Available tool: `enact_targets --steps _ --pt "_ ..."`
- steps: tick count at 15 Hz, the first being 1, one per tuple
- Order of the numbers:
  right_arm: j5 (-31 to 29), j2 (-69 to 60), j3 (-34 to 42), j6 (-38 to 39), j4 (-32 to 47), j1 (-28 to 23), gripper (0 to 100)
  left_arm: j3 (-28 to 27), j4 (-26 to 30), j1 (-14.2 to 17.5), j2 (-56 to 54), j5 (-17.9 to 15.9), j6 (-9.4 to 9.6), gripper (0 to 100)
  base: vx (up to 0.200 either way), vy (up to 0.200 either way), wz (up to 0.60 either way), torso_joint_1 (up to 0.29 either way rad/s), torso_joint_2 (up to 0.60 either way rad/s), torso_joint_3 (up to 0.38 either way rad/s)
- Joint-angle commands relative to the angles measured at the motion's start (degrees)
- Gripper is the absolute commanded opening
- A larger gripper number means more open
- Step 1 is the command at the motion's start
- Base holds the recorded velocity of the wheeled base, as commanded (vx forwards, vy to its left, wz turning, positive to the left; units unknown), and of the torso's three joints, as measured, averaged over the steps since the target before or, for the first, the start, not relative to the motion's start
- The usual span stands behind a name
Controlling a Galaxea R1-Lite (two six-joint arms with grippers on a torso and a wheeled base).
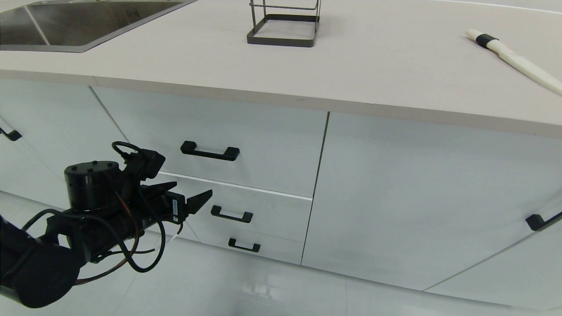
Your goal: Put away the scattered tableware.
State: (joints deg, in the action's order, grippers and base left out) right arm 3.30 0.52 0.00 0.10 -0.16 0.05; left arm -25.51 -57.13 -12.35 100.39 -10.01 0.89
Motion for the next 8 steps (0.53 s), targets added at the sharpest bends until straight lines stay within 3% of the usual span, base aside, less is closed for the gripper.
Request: enact_targets --steps 1,4,8 --pt "0.0 0.1 0.0 0.0 0.0 0.0 100 2.5 0.0 0.0 -1.4 0.0 0.16 100 0.000 0.000 0.00 0.000 0.00 0.000" --pt "0.0 0.1 0.0 0.0 0.0 0.0 100 10.2 0.0 -0.3 -11.6 -0.1 0.34 100 0.000 0.000 0.00 0.000 0.00 0.000" --pt "0.0 0.1 0.0 0.0 0.0 0.0 100 16.4 0.0 -0.5 -23.0 -0.2 0.52 100 0.000 0.000 0.00 0.000 0.00 0.000"
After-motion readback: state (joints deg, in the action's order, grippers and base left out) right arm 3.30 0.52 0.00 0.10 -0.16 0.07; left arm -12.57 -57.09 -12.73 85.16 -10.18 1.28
